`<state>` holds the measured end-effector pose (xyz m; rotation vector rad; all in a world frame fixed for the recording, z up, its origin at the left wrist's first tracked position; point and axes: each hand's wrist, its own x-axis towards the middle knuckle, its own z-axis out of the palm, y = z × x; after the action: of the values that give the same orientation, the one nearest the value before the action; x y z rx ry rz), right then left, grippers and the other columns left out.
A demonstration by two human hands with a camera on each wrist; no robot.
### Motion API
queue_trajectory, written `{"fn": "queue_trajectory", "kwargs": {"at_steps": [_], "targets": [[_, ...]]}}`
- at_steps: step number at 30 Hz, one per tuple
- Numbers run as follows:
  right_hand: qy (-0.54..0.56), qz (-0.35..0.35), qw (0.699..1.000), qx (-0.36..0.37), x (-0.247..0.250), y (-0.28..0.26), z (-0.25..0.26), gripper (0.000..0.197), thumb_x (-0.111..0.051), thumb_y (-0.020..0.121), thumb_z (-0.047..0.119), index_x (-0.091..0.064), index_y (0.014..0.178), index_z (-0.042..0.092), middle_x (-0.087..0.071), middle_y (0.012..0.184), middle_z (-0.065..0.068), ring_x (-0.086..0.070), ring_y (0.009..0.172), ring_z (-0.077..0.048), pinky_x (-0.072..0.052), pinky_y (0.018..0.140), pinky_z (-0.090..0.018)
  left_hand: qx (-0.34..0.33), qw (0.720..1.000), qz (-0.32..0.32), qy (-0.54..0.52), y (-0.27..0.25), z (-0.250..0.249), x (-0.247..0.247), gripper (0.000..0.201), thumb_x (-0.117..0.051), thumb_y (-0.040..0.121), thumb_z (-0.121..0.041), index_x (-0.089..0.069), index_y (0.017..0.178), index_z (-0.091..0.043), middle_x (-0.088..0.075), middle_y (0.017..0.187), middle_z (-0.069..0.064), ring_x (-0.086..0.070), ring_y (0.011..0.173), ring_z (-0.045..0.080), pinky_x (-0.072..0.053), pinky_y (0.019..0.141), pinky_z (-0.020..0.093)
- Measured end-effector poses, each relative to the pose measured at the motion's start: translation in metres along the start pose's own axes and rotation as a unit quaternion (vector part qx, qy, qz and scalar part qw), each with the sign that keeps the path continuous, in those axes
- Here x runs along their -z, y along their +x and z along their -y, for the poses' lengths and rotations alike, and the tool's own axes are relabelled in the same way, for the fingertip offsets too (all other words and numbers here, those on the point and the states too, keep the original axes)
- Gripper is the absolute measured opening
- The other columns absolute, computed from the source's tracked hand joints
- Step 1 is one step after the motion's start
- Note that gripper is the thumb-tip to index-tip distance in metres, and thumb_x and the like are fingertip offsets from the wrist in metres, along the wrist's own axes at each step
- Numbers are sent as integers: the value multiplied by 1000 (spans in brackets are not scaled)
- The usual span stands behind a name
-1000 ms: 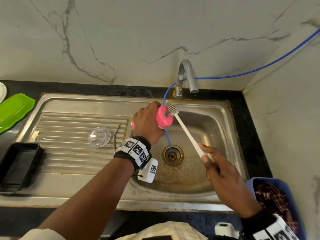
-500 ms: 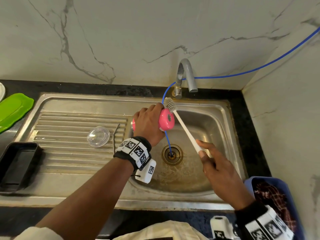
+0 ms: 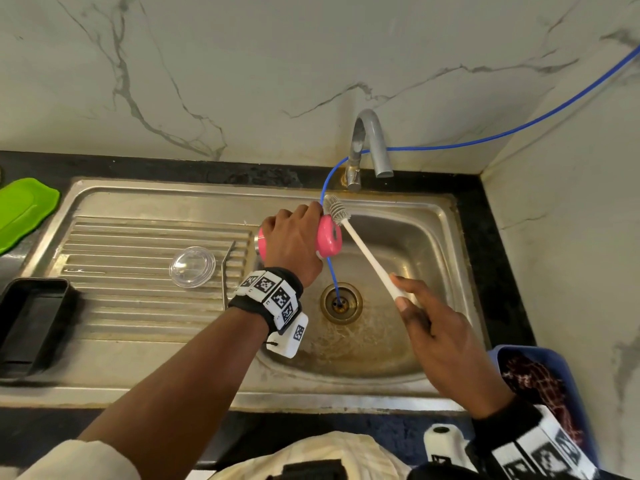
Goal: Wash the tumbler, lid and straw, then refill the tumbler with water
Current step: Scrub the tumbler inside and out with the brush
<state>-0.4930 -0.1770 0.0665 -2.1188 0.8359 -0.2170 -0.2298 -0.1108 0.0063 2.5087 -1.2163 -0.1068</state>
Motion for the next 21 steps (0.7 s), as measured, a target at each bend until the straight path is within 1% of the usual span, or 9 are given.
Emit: {"fn": "queue_trajectory", "kwargs": {"at_steps": [2,6,9,11,13,15,18,20,21], "targets": [[-6,4,1000,3,0,-3,2,36,-48,109,39,-47,135,64,-43,55,10,-39,46,-5,-37,46,-17,3,1000,2,9,0,2,1,72,-92,61,-18,-52,121,-24,-64,113,-3,-60,103,31,-42,98,53],[-15,24,1000,2,1,-20,2,36,-46,108,43,-47,137,64,-52,60,15,-45,48,-6,-38,49,-16,29,999,1,34,5,12,7,68,-89,62,-14,-51,118,-23,-64,110,-1,-60,102,31,-43,97,53],[-10,22,1000,0,1,-24,1,36,-46,106,46,-47,134,68,-49,58,9,-43,47,-7,-38,49,-21,34,998,11,47,3,11,8,65,-87,63,-13,-49,115,-23,-62,108,-2,-59,100,30,-43,95,51],[-12,16,1000,3,2,-19,1,37,-47,106,44,-46,132,69,-46,56,8,-40,46,-7,-38,47,-25,26,998,21,50,-2,6,4,66,-86,63,-14,-48,116,-22,-62,108,-2,-59,100,31,-43,95,51],[-19,16,1000,2,2,-13,1,38,-49,108,37,-49,136,62,-46,54,11,-40,44,-7,-37,46,-24,18,998,34,57,-7,0,0,71,-87,62,-15,-47,121,-22,-63,113,-1,-60,105,33,-44,96,53],[-33,15,999,-3,2,-11,0,38,-50,109,34,-51,139,56,-47,54,11,-40,43,-7,-36,45,-22,15,996,46,70,-7,-4,-1,75,-87,63,-16,-46,126,-22,-63,117,1,-60,109,35,-44,98,55],[-34,13,999,2,4,-17,-2,40,-53,108,32,-52,139,57,-47,55,10,-39,43,-6,-38,46,-27,14,994,55,93,-3,-3,2,75,-87,67,-18,-46,129,-23,-63,116,1,-59,108,33,-45,98,54],[-20,19,1000,11,7,-23,0,40,-54,108,31,-52,138,58,-49,53,13,-39,44,-6,-37,46,-25,24,993,54,106,0,1,4,73,-87,67,-19,-46,127,-23,-63,114,1,-59,106,32,-45,96,54],[-16,23,1000,13,8,-27,3,39,-53,107,33,-52,137,58,-50,53,13,-39,43,-6,-37,46,-24,28,992,51,112,1,3,4,71,-87,68,-19,-46,127,-24,-63,113,1,-59,106,32,-45,96,54]]}}
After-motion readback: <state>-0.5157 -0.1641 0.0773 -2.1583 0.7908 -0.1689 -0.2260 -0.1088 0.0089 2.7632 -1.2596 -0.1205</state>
